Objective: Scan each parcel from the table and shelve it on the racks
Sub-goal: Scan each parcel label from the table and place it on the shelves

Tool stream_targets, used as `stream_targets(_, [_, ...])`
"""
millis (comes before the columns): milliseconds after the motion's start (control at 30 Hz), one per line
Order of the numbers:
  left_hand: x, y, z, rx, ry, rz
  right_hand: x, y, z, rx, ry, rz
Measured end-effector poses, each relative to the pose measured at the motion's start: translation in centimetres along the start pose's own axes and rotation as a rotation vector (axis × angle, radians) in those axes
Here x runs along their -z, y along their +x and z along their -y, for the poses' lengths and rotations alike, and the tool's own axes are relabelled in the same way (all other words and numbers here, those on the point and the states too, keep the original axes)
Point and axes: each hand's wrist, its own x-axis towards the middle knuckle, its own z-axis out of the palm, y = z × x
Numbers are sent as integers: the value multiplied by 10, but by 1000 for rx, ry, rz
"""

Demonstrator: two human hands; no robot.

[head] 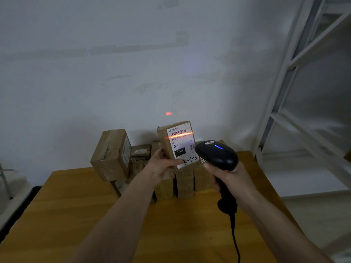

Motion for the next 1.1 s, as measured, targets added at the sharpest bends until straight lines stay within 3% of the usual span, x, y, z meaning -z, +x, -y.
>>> stream_targets(267, [-20, 1, 16, 153, 109, 68, 11, -16, -19, -86, 120, -164])
stream_targets(467, [-45, -1, 44, 244, 176, 261, 25, -48, -40, -133, 198, -382])
stream_targets(833, [-129, -62, 87, 225, 316, 427, 100, -151, -51, -145, 180, -478])
stream_targets(1100, [-238, -145, 136, 202, 364, 495, 192, -272, -58, -85, 249, -638])
